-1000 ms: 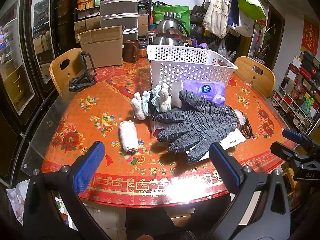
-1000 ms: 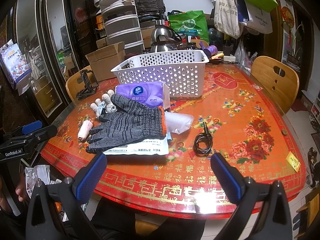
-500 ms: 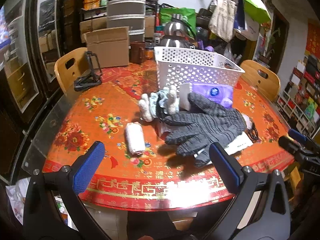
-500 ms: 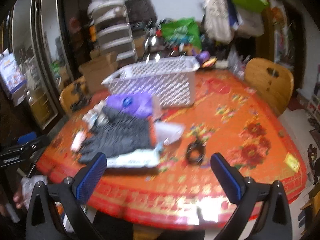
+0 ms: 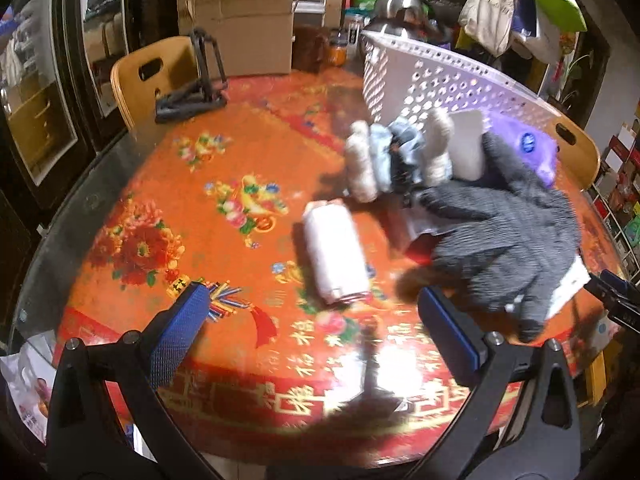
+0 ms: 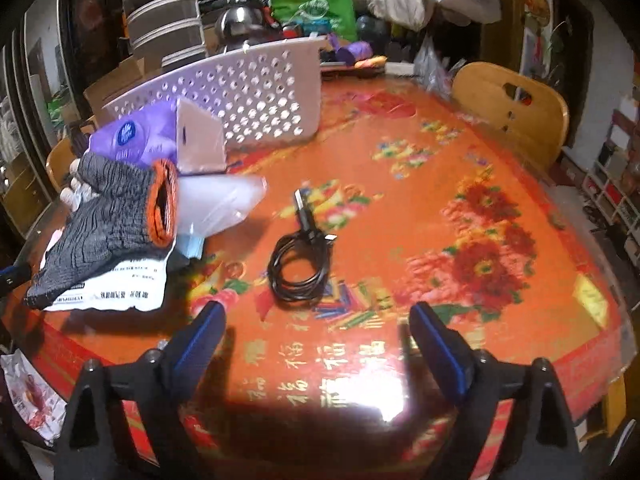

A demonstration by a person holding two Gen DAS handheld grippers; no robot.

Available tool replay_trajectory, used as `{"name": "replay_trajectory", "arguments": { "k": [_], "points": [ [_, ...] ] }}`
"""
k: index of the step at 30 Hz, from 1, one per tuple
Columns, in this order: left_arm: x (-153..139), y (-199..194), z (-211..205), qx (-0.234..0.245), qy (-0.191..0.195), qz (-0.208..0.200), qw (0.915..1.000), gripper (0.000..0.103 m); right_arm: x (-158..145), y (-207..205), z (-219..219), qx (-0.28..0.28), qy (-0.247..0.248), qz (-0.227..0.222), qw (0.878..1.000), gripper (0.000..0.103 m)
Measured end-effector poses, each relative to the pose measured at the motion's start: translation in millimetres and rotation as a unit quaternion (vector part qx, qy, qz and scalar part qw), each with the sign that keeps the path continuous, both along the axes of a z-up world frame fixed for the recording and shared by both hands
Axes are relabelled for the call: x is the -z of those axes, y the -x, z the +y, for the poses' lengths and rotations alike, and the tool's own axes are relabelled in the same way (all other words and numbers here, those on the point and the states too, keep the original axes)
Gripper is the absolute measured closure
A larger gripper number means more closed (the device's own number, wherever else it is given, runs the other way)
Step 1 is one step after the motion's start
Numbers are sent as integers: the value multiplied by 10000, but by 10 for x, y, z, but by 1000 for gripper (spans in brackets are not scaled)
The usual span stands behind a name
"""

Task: Organize soft objects
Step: 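Grasp the coiled black cable with the right gripper while the left gripper grasps the white rolled towel, then carry cable and towel over the white basket and open both grippers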

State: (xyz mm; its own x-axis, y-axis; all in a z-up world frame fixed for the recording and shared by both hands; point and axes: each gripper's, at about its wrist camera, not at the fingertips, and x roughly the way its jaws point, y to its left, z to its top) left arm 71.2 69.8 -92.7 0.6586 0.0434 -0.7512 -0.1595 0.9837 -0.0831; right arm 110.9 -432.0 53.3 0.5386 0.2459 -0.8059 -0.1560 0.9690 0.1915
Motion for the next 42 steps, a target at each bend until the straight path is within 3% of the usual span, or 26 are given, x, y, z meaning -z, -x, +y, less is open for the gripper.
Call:
{"name": "replay_trajectory", "arguments": {
  "k": [4,9,13,16,18,24,36,42],
  "points": [
    [204,-172,47,78,43,206,9997,0,41,-44,41,-95,66,-126,9999,16],
    [375,-342,85,-24,-73,258,9996,4,46,-165,166,-131,319,-164,9993,38],
    [416,-471,109,-9,-182,255,9995,8,40,-240,215,-188,371,-148,9990,38],
    [402,-550,116,29,-221,253,9994,20,38,-269,229,-190,360,-191,9990,48],
    [378,-561,118,69,-231,222,9995,33,32,-280,225,-210,344,-221,9989,65],
    [321,-493,2,354,-251,122,9990,72,27,-273,218,-240,336,-274,9988,66],
    [217,-335,-52,333,-380,-90,9987,73,-56,-232,88,-248,63,-360,9990,66],
    [4,-309,-52,372,-330,-264,9984,73,-161,-284,-23,-189,-189,-393,9989,66]
  ]
}}
